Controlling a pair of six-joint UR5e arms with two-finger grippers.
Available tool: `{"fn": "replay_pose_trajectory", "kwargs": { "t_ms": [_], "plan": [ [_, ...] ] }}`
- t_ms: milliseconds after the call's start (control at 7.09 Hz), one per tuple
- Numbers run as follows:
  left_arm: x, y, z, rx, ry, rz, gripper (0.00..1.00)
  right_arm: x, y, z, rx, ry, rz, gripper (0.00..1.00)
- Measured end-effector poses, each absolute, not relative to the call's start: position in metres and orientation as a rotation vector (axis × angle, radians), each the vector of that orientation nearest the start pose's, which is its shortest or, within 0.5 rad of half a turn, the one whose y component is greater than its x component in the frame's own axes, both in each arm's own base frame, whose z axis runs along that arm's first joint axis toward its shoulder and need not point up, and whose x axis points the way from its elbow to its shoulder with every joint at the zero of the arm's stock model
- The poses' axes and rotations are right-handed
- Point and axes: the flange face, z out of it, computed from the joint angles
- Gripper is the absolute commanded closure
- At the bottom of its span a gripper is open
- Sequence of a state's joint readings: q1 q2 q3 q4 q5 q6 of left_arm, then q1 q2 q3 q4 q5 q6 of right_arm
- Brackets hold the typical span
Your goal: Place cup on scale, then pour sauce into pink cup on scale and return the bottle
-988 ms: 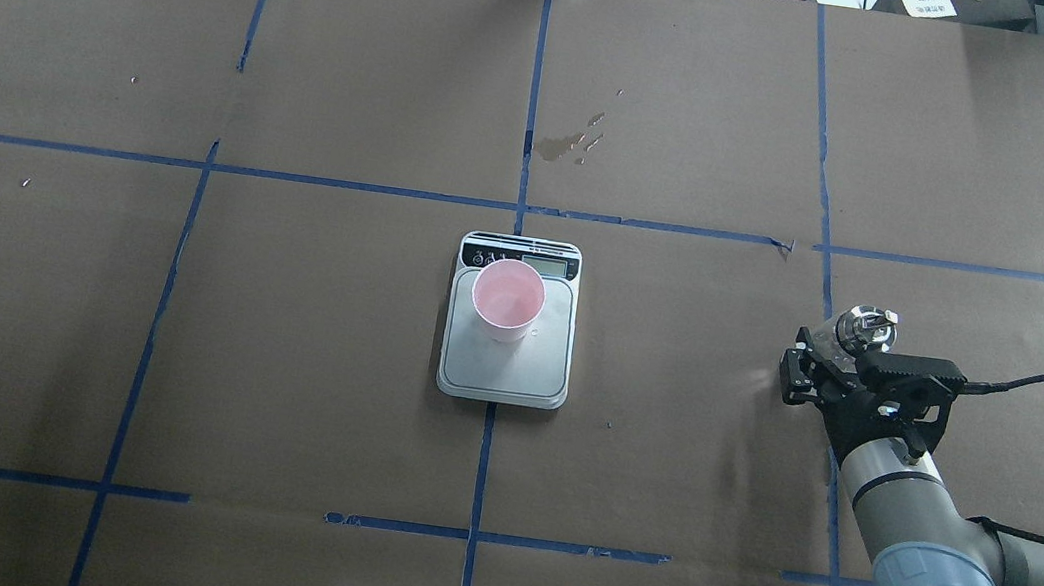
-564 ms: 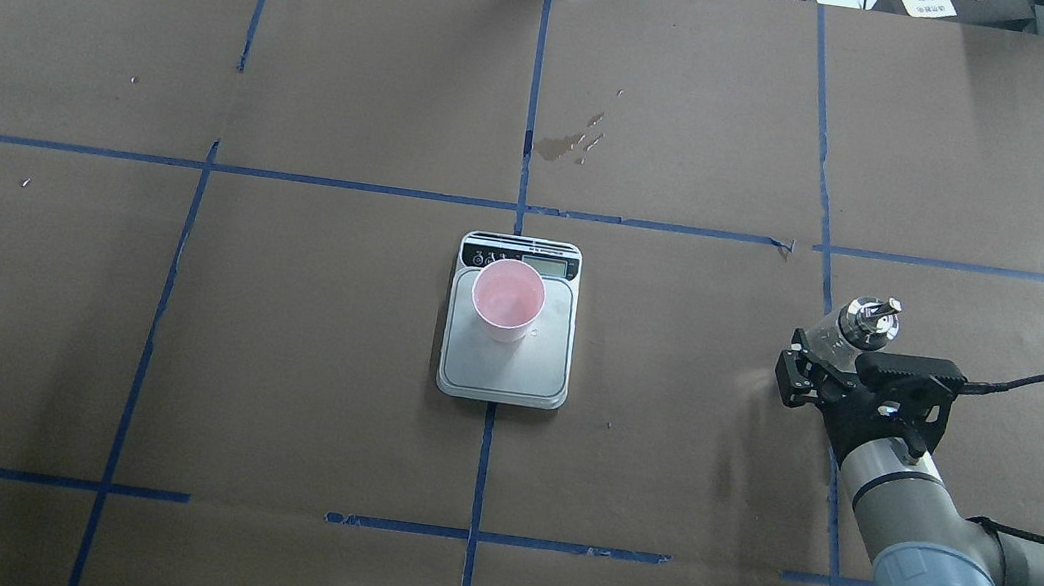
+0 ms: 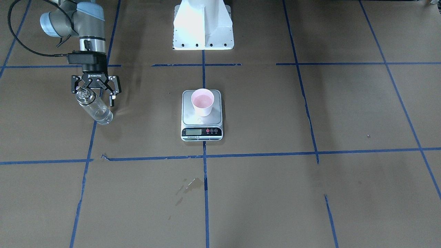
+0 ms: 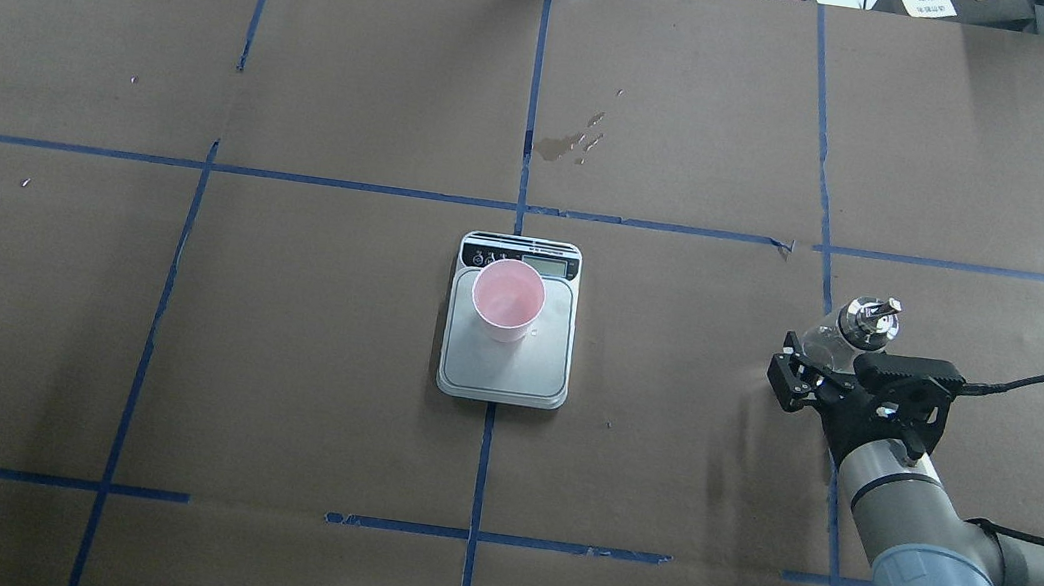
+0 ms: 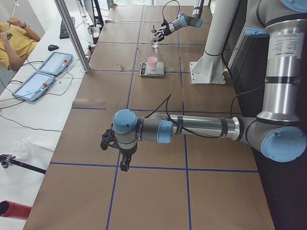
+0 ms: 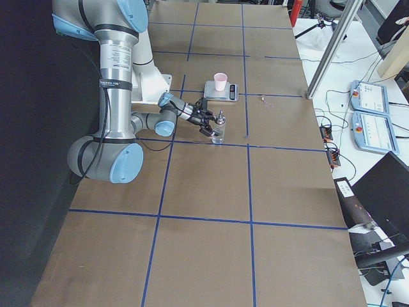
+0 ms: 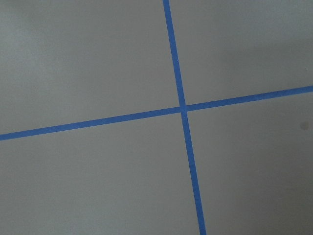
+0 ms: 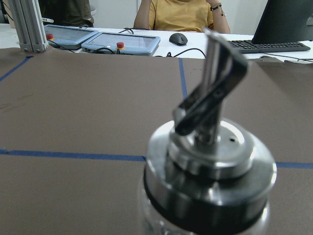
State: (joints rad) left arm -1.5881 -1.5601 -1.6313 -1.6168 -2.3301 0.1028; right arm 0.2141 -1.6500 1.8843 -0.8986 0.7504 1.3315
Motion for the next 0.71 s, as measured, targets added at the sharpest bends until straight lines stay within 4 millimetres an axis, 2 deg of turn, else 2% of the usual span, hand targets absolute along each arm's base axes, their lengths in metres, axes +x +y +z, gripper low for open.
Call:
{"fn": "replay_pose_trajectory", "kwargs": {
  "t_ms": [705],
  "plan": [
    [-0.073, -0.492, 0.631, 0.135, 0.753, 0.117, 0.00, -0.416, -0.260, 0.472, 0.939, -0.670, 0.299, 0.00]
  ]
}}
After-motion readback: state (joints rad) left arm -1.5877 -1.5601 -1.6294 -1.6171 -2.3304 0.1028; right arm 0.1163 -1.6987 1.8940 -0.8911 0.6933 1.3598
